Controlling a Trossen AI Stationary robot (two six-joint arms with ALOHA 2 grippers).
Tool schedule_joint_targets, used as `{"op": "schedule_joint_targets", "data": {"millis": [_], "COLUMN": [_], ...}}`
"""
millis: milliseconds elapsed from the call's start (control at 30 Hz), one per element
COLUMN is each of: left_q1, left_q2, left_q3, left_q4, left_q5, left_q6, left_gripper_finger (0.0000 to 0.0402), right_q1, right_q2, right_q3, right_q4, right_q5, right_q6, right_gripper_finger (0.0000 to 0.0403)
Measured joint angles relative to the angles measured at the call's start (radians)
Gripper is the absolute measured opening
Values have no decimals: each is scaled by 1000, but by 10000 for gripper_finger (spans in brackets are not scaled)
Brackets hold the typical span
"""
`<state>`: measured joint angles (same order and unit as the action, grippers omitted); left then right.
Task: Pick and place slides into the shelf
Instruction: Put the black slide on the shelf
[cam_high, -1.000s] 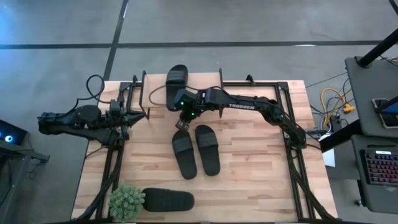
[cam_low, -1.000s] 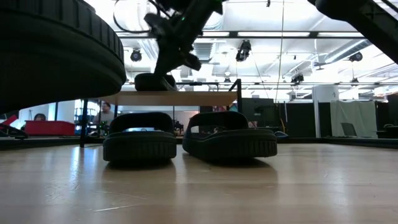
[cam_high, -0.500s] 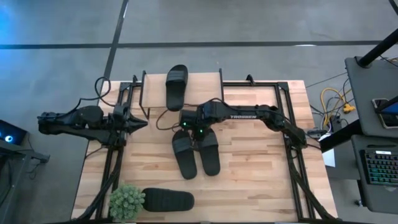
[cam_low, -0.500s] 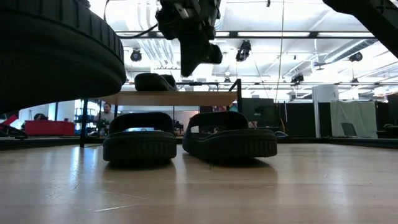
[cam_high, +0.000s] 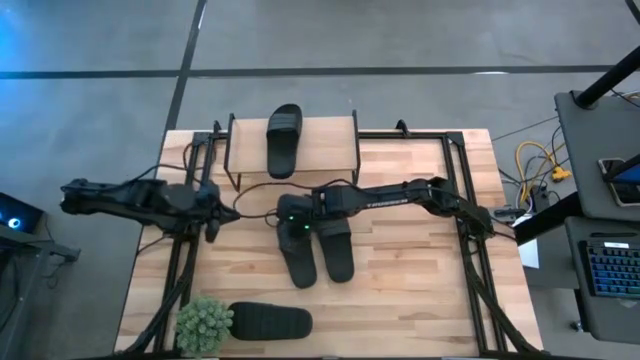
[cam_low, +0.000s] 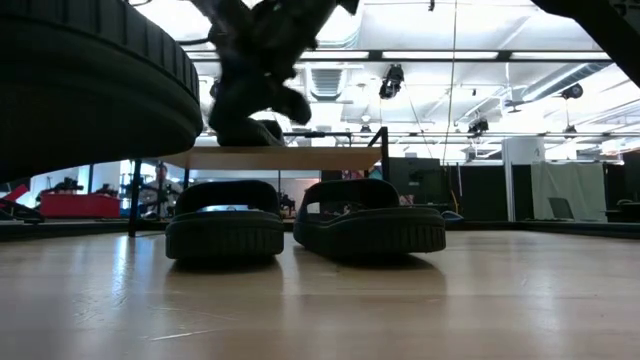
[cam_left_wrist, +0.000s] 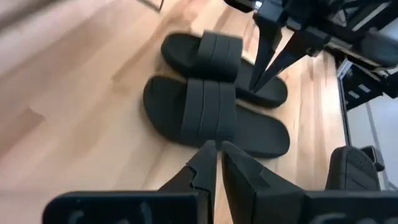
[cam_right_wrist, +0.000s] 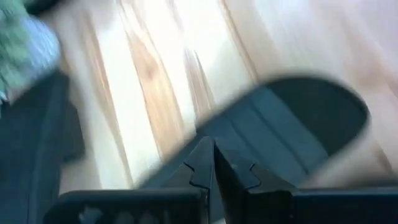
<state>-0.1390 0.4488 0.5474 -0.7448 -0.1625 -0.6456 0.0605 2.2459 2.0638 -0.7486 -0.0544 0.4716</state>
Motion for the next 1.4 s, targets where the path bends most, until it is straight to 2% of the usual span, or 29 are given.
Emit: {"op": "schedule_joint_targets", "data": {"millis": [167, 400, 567, 767, 1000, 1233, 1400], "left_q1": [0, 0, 0, 0, 0, 0, 0], "left_q2": [0, 1, -2, -10, -32, -77, -123], "left_q3": [-45, -106, -126, -125, -122, -122, -120], "left_q4": [1, 2, 22, 169, 360, 459, 538], "left_q5": [49, 94, 101, 101, 101, 131, 132], "left_q6": [-37, -106, -107, -25, 80, 79, 84], "left_gripper_finger": [10, 10, 10, 10, 10, 10, 10], "right_q1": [-7, -9, 30, 83, 124, 178, 201], "right_q2": [2, 5, 1, 0, -3, -47, -117], "right_q3": [-106, -167, -71, 78, 188, 217, 217], "right_q4": [199, 177, 15, -293, -535, -596, -583], "right_q5": [3, 4, 27, 219, 239, 204, 244], "right_q6": [-5, 57, 19, -1, 0, 71, 166], "right_gripper_finger": [9, 9, 9, 9, 9, 9, 9]}}
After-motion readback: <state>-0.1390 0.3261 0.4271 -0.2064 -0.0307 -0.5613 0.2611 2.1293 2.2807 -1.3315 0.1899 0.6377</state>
